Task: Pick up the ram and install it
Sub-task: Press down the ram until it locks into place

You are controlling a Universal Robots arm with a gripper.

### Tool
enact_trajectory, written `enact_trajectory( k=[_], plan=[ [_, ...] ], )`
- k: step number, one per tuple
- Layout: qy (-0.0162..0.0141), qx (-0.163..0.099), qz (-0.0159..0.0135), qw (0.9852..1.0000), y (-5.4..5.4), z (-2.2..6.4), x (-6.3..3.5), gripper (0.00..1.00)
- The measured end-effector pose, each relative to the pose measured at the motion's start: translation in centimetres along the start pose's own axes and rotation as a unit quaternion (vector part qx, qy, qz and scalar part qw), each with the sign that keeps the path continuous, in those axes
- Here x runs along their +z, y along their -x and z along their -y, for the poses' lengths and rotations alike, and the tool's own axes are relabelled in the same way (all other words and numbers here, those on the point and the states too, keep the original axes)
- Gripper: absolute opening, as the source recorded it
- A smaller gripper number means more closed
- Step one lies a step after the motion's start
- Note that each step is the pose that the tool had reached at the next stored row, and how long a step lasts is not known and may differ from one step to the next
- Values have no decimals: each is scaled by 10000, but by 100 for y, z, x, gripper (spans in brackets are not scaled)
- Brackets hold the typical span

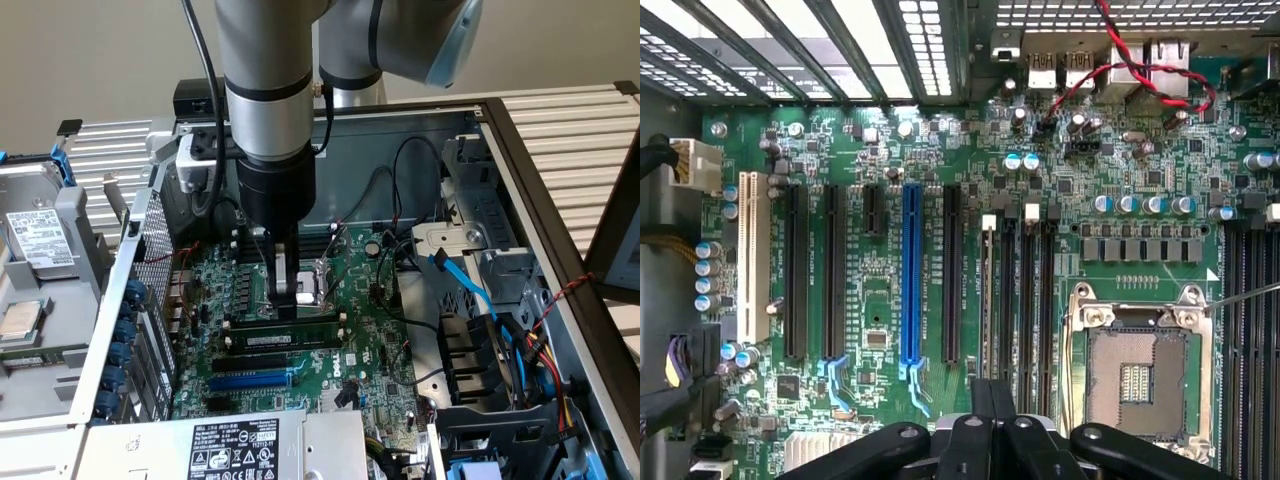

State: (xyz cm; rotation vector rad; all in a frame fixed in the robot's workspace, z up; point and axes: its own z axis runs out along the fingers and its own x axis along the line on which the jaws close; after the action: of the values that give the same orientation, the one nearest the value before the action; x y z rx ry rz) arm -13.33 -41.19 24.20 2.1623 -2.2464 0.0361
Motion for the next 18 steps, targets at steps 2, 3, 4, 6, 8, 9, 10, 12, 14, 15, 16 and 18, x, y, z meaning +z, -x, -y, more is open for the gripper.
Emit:
enact_trajectory(
  k=[2,3,4,6,8,9,10,12,14,15,16,18],
  plan=[
    [0,0,1,10000,0,0,0,10],
    [0,1,2,10000,0,0,0,10],
    [0,1,4,10000,0,0,0,10],
    [0,0,6,10000,0,0,0,10],
    [1,0,8,10000,0,0,0,10],
    [1,0,9,10000,0,0,0,10],
    [1,0,10,10000,0,0,0,10],
    [1,0,13,10000,0,1,0,10],
    [1,0,15,10000,0,0,0,10],
    [1,0,16,10000,0,0,0,10],
    [1,0,17,10000,0,0,0,10],
    [1,0,19,10000,0,1,0,10]
  ],
)
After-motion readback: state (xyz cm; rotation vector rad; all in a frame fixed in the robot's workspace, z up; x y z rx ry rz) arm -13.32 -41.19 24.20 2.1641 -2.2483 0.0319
